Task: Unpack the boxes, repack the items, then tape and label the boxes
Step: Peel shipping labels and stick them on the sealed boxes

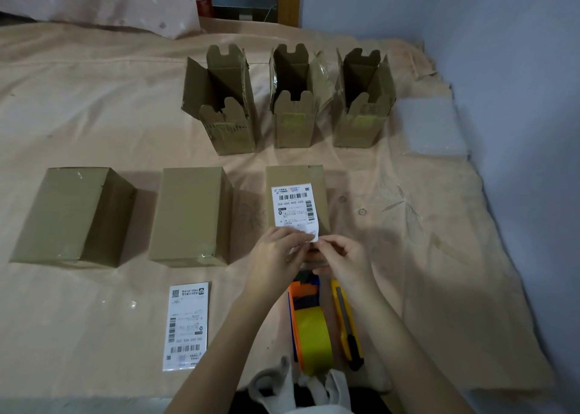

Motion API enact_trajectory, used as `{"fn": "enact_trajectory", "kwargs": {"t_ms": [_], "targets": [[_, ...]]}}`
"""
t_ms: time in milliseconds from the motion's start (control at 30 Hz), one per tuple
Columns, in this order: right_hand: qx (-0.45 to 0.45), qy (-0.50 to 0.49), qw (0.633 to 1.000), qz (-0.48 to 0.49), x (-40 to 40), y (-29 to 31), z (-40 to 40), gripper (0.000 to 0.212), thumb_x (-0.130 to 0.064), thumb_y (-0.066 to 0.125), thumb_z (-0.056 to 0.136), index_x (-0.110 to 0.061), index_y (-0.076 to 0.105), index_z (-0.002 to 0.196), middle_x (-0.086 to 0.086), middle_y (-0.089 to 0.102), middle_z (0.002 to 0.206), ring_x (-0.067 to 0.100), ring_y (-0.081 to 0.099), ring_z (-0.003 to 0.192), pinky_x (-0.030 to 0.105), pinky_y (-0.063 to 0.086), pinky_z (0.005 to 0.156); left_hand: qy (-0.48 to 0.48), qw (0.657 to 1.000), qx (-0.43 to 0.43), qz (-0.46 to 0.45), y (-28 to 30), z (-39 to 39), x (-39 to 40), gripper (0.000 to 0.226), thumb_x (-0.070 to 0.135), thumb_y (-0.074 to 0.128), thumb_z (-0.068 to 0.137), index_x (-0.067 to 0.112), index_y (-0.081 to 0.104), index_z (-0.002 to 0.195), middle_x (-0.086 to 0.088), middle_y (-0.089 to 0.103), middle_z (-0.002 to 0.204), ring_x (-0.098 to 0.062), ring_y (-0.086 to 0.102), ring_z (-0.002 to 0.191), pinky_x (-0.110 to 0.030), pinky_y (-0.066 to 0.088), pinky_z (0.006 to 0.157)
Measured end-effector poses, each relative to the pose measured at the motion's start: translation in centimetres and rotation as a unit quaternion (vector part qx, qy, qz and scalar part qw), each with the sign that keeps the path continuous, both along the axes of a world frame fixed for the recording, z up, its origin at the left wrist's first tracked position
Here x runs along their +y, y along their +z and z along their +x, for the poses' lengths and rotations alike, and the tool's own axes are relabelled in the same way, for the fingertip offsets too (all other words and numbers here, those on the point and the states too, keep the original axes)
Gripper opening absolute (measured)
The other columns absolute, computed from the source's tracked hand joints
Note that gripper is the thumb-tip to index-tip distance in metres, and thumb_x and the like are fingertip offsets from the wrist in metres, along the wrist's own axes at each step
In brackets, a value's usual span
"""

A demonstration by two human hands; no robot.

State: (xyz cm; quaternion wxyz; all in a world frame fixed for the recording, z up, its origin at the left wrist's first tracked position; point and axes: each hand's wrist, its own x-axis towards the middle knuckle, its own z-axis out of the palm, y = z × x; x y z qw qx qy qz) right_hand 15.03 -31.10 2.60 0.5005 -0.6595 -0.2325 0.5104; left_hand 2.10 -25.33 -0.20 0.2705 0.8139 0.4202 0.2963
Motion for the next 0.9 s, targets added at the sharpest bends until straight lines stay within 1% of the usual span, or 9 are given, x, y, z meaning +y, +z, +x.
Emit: {"fn": "enact_trajectory", "kwargs": {"t_ms": [67,133,233,367,433,600,733,900], "targets": [[-0.008,-0.001,1.000,-0.007,0.07,-0.09,-0.03,0.008,-0.010,0.061,0.092,-0.012,0.069,0.091,0.004,0.074,0.083,0.022,0.073,0.074,0.025,0.055,0.054,0.001,1.000,0.002,-0.009,0.19,0.01,-0.11,0.017,0.021,0.063,0.082,0.020,0.074,0.095,0.008,0.070,0.093,-0.005,0.052,0.093,-0.010,0.036,0.072],[-0.027,0.009,1.000,-0.006,0.04,-0.31,-0.01,0.009,-0.010,0.060,0.093,-0.012,0.068,0.092,0.007,0.073,0.084,0.022,0.072,0.074,0.026,0.055,0.054,0.006,1.000,-0.001,-0.026,0.41,0.07,-0.26,0.016,0.020,0.062,0.082,0.019,0.073,0.094,0.009,0.069,0.093,-0.005,0.054,0.091,-0.009,0.037,0.070],[-0.064,0.035,0.997,0.009,-0.07,-0.52,0.03,0.012,-0.009,0.056,0.095,-0.013,0.067,0.093,0.010,0.071,0.087,0.019,0.071,0.073,0.028,0.056,0.055,0.011,0.999,-0.010,-0.045,0.67,0.19,-0.37,0.014,0.022,0.063,0.084,0.019,0.073,0.093,0.010,0.069,0.091,-0.006,0.055,0.089,-0.014,0.041,0.069],[-0.097,0.070,0.993,0.018,-0.03,-0.59,-0.06,0.013,-0.010,0.050,0.098,-0.013,0.061,0.093,0.006,0.069,0.085,0.015,0.070,0.070,0.025,0.054,0.051,0.012,0.999,-0.011,-0.042,0.78,0.21,-0.25,0.016,0.025,0.061,0.085,0.017,0.074,0.090,0.009,0.069,0.087,-0.011,0.059,0.085,-0.023,0.046,0.066],[-0.103,0.080,0.991,0.017,0.02,-0.67,-0.15,0.013,-0.011,0.048,0.099,-0.013,0.059,0.092,0.005,0.068,0.084,0.015,0.070,0.069,0.025,0.052,0.049,0.013,0.999,-0.010,-0.039,0.70,0.23,-0.16,0.016,0.024,0.061,0.084,0.016,0.074,0.090,0.008,0.070,0.087,-0.012,0.059,0.084,-0.025,0.048,0.065],[-0.116,0.083,0.990,0.015,0.17,-0.80,-0.26,0.015,-0.011,0.046,0.100,-0.016,0.057,0.090,0.007,0.067,0.085,0.019,0.069,0.067,0.023,0.050,0.047,0.018,0.999,-0.011,-0.036,0.75,0.30,-0.17,0.017,0.025,0.061,0.084,0.016,0.075,0.088,0.008,0.070,0.085,-0.012,0.060,0.082,-0.025,0.047,0.064],[-0.109,0.096,0.989,0.011,0.23,-0.73,-0.25,0.016,-0.011,0.044,0.101,-0.015,0.056,0.091,0.006,0.068,0.086,0.020,0.070,0.065,0.023,0.050,0.048,0.022,0.999,-0.011,-0.038,0.64,0.27,-0.16,0.015,0.023,0.062,0.083,0.017,0.075,0.088,0.008,0.070,0.084,-0.013,0.060,0.081,-0.027,0.048,0.063],[-0.115,0.097,0.989,0.009,0.28,-0.89,-0.12,0.016,-0.010,0.046,0.100,-0.015,0.057,0.089,0.008,0.068,0.083,0.024,0.069,0.067,0.024,0.049,0.048,0.018,0.999,-0.005,-0.041,0.79,0.29,-0.15,0.016,0.024,0.062,0.083,0.017,0.075,0.087,0.008,0.070,0.083,-0.014,0.059,0.080,-0.028,0.049,0.063]]}}
